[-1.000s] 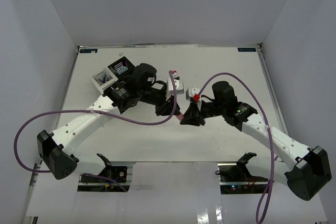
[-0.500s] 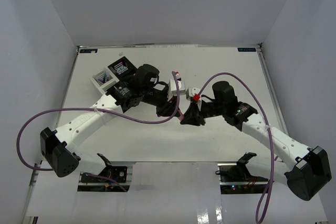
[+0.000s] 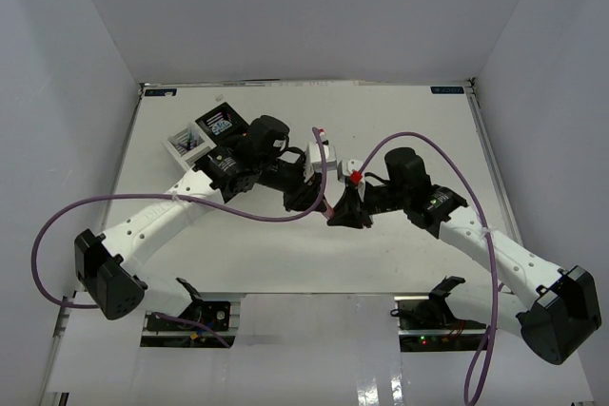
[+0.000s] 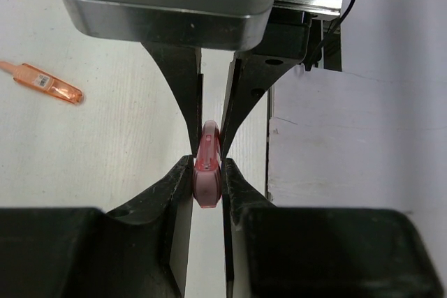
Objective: Sort the stationery into containers
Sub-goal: Close the pen cap on the pen.
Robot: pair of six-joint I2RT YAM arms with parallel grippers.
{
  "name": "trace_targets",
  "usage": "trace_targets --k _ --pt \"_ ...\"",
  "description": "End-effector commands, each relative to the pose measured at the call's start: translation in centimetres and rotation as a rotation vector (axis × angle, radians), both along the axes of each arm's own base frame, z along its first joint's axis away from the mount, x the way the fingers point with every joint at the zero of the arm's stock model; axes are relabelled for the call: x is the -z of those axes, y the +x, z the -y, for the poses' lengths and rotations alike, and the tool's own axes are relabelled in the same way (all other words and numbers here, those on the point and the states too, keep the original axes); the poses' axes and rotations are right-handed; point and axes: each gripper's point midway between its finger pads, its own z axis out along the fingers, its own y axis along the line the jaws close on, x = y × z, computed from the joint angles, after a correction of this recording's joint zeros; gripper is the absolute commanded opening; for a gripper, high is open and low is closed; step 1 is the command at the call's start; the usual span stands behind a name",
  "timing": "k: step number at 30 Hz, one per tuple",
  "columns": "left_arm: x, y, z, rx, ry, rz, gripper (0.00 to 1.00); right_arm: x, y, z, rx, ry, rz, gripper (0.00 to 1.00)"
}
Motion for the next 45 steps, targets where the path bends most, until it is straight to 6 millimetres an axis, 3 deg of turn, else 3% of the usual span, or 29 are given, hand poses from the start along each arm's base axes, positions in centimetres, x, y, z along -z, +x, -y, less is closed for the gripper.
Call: trace_targets --k 1,14,25,45 --pt "0.5 -0.1 -0.2 -0.016 0.037 -0.040 0.21 -3.1 0.1 -0.4 -0.022 0.076 0.088 0.08" --pt "2.5 0.1 1.0 -0.030 0.055 -0.158 0.05 -4.8 0.2 -0.6 -0.009 0.127 0.118 0.08" --pt "2.8 -0.8 1.4 -0.016 0.022 -0.154 0.04 -7.2 1.4 -0.8 0.066 0.176 0.145 0.08" --pt "5.2 -2.8 1.0 0.038 0.100 -0.193 0.04 -14.1 3.5 -1.0 0.135 0.315 0.292 0.08"
